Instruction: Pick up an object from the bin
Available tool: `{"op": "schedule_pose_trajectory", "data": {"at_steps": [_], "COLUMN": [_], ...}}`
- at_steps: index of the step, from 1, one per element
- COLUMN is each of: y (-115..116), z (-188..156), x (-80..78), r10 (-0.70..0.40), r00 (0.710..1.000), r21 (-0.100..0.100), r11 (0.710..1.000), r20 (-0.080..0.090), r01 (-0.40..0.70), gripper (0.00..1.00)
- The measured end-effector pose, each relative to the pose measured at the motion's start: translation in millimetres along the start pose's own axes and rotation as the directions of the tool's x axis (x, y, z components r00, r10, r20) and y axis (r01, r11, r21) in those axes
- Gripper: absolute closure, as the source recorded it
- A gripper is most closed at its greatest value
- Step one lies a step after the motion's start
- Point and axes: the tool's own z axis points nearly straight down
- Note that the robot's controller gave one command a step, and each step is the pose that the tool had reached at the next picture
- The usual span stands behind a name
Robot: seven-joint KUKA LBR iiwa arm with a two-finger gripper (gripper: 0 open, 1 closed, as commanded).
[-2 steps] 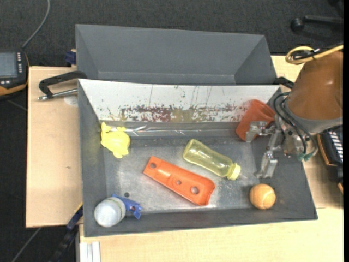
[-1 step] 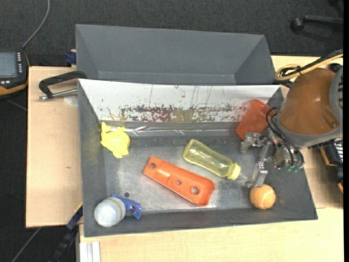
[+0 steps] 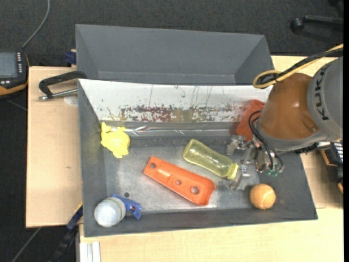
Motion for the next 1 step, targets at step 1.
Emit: {"op": "schedule_pose_trajectory", "data": {"at_steps": [1], "y": [26.6], "z": [11.7], "x": [-23.1], "r10": [-0.088], "r00": [0.996], "r21": [-0.001], "r11": [0.996], "r20": [0.007], "r01": [0.088], "gripper": [0.00]}}
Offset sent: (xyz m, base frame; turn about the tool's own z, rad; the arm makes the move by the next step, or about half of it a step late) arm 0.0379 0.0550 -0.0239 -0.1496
